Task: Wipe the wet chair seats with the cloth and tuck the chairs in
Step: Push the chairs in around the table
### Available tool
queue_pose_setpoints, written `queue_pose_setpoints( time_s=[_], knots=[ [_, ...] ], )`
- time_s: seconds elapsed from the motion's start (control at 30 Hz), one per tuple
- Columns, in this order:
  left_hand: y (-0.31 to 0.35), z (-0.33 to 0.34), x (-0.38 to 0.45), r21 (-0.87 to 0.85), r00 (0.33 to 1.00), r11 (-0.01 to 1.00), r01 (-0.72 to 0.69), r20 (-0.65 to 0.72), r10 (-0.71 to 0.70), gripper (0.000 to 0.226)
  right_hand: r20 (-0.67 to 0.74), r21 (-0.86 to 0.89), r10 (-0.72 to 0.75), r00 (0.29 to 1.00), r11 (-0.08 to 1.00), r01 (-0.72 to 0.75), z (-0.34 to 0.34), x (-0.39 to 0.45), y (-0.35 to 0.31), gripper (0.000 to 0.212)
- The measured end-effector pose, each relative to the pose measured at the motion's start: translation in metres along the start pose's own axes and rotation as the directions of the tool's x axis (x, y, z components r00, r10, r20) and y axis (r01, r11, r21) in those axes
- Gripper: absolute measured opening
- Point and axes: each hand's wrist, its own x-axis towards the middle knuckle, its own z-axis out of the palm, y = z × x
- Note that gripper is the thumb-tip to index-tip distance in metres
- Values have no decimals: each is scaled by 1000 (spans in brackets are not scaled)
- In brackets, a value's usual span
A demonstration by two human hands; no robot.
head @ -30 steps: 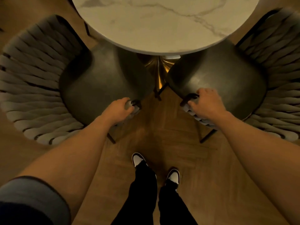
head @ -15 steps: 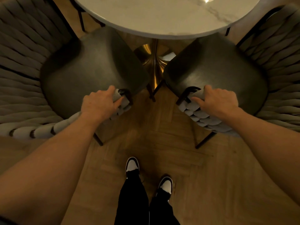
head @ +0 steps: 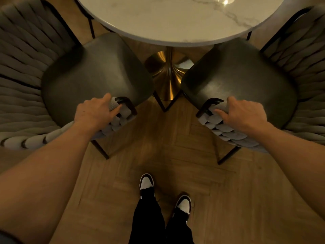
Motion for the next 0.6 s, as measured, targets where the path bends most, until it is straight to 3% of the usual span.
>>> queue_pose_setpoints(
  time_s=[0.27, 0.6],
  knots=[
    [5, 3, 9, -33, 998, 999, -41, -52, 39, 46, -13, -46, -4, 1000, 999, 4, 5, -4, 10, 53],
    [12, -1, -4, -48, 1000, 999, 3, -4, -3, 41, -29, -36, -27, 999, 999, 26, 3, -3, 12, 57]
  ],
)
